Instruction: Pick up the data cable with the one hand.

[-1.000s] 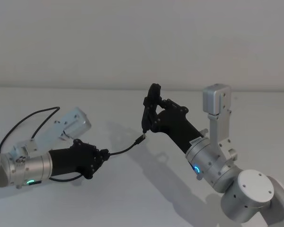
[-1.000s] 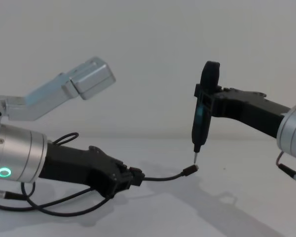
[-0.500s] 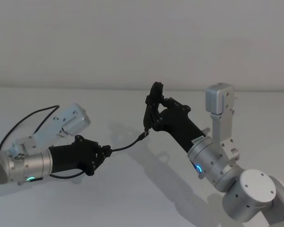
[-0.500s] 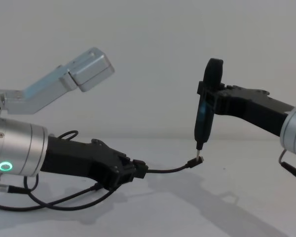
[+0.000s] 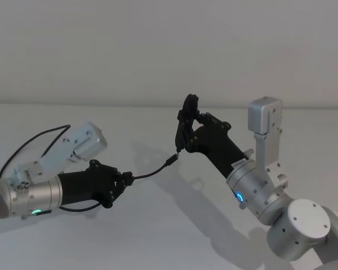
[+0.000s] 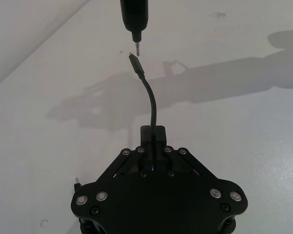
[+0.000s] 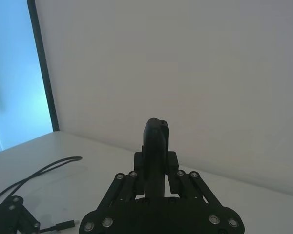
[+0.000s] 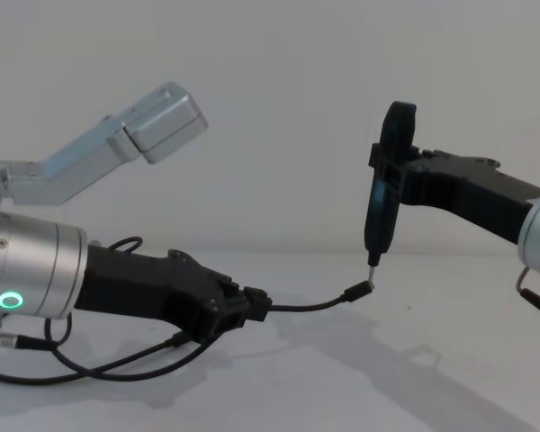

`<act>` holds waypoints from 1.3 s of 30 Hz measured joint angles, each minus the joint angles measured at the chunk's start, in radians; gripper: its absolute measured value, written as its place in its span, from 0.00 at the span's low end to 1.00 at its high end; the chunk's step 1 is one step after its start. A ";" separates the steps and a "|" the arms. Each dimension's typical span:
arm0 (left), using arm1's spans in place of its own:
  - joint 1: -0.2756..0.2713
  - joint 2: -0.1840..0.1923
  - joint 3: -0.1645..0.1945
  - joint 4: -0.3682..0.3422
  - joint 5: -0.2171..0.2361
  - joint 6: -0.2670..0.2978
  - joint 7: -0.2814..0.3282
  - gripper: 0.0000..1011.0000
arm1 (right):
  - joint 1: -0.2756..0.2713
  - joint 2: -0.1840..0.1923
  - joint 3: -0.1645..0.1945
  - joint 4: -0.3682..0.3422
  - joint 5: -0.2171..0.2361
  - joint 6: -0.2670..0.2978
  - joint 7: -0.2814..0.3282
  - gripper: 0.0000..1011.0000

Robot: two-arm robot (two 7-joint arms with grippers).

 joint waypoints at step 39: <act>-0.001 -0.001 0.000 0.001 -0.001 -0.004 -0.002 0.05 | 0.059 0.003 -0.006 0.092 -0.064 -0.050 0.020 0.27</act>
